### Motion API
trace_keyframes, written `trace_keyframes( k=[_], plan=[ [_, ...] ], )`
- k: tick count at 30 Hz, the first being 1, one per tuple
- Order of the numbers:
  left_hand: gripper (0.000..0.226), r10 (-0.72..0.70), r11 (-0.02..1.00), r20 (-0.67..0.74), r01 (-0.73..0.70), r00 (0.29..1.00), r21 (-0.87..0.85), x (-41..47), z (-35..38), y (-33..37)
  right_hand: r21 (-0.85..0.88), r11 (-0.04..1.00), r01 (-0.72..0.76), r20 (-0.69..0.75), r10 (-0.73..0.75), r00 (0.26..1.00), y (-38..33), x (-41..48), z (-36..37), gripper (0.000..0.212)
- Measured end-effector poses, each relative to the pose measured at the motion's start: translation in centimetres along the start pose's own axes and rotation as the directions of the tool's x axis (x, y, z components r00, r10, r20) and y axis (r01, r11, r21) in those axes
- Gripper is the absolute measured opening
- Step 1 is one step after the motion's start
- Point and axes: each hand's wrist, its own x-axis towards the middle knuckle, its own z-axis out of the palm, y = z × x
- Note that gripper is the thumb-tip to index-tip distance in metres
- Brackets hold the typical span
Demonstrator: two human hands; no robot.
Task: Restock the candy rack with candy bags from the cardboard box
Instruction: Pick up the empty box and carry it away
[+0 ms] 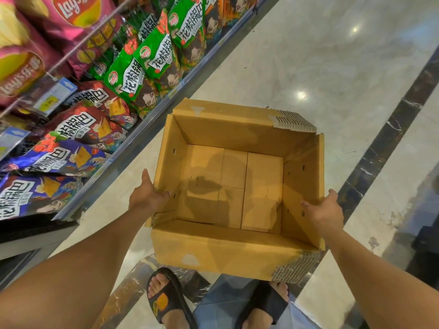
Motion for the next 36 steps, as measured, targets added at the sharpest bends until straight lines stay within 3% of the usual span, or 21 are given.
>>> trace_keyframes(
  k=[4, 7, 14, 20, 25, 32, 36],
  plan=[
    [0.096, 0.101, 0.987, -0.067, -0.092, 0.993, 0.131, -1.2, -2.0, 0.9, -0.104, 0.990, 0.091, -0.057, -0.097, 0.994, -0.8, -0.7, -2.1, 0.070],
    [0.093, 0.177, 0.959, -0.042, -0.162, 0.983, 0.234, -2.8, -4.3, 0.7, -0.169, 0.976, 0.140, -0.052, -0.151, 0.987, -1.4, -2.5, -4.4, 0.064],
    [0.104, 0.300, 0.935, -0.012, -0.291, 0.954, 0.203, -11.2, -12.3, 1.2, -0.246, 0.932, 0.267, -0.052, -0.287, 0.956, -1.6, -9.8, -13.6, 0.082],
    [0.109, 0.487, 0.846, -0.050, -0.456, 0.872, 0.277, -19.9, -22.8, 2.4, -0.261, 0.903, 0.341, -0.136, -0.385, 0.913, -2.5, -17.8, -24.3, 0.095],
    [0.116, 0.633, 0.737, -0.050, -0.581, 0.773, 0.346, -27.6, -32.2, 3.3, -0.233, 0.890, 0.393, -0.238, -0.444, 0.864, -2.8, -25.8, -32.9, 0.090],
    [0.115, 0.701, 0.696, -0.140, -0.626, 0.700, 0.352, -38.8, -41.0, 1.4, -0.287, 0.859, 0.424, -0.316, -0.503, 0.804, -3.8, -35.7, -42.0, 0.086],
    [0.118, 0.667, 0.741, -0.227, -0.598, 0.710, 0.307, -43.0, -41.7, -1.9, -0.337, 0.812, 0.476, -0.337, -0.577, 0.744, -3.1, -38.5, -43.8, 0.082]
  ],
)
